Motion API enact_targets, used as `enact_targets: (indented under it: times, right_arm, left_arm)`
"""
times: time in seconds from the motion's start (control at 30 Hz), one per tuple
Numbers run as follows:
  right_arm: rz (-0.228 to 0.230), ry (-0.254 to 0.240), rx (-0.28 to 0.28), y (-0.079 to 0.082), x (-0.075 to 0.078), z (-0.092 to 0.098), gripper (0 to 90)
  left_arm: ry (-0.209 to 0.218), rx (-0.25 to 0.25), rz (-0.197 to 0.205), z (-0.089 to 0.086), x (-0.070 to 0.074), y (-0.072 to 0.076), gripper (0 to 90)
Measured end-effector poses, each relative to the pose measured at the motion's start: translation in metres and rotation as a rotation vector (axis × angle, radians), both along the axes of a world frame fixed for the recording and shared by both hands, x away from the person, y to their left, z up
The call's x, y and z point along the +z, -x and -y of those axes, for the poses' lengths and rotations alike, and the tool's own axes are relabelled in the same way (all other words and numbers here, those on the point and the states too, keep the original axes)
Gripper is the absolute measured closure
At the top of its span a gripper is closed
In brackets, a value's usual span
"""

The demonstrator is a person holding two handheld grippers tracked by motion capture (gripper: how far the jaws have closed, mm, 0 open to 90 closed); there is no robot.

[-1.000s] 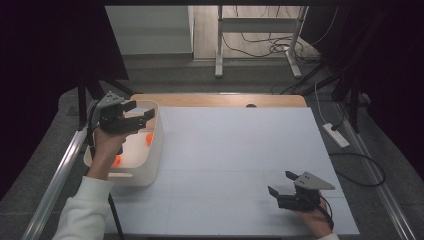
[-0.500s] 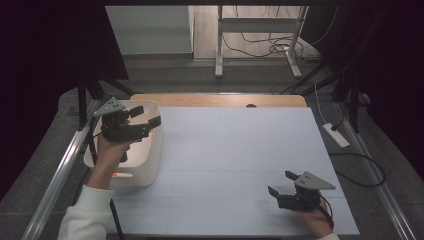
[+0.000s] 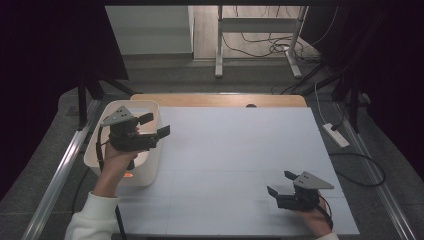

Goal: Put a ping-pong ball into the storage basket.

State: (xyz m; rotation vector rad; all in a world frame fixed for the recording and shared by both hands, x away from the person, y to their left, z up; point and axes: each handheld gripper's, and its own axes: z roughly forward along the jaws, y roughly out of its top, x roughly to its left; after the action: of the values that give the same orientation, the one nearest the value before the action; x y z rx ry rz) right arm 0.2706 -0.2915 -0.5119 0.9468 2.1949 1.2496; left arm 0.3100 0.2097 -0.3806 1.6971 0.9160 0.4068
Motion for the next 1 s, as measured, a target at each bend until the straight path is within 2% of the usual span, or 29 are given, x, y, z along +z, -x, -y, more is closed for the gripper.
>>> enact_targets:
  times: [0.2,0.4,0.6,0.77,1.0]
  right_arm:
    - [0.001,0.002,0.006,0.0,0.0,-0.001,15.1]
    - [0.002,0.0,0.002,0.0,0.0,0.0,15.2]
    - [0.003,0.001,0.004,0.0,0.0,-0.001,15.1]
    - [0.006,0.005,0.004,0.0,0.0,-0.001,15.2]
    - [0.007,0.003,0.007,0.0,0.001,-0.001,15.1]
  left_arm:
    - [0.002,-0.024,0.001,0.006,-0.003,0.004,18.0]
    - [-0.018,-0.043,-0.005,0.015,-0.009,0.008,18.0]
    - [-0.013,-0.063,-0.006,0.023,-0.015,0.014,18.0]
    - [-0.023,-0.082,0.003,0.03,-0.024,0.021,18.6]
    - [-0.026,-0.137,0.007,0.042,-0.037,0.034,20.7]
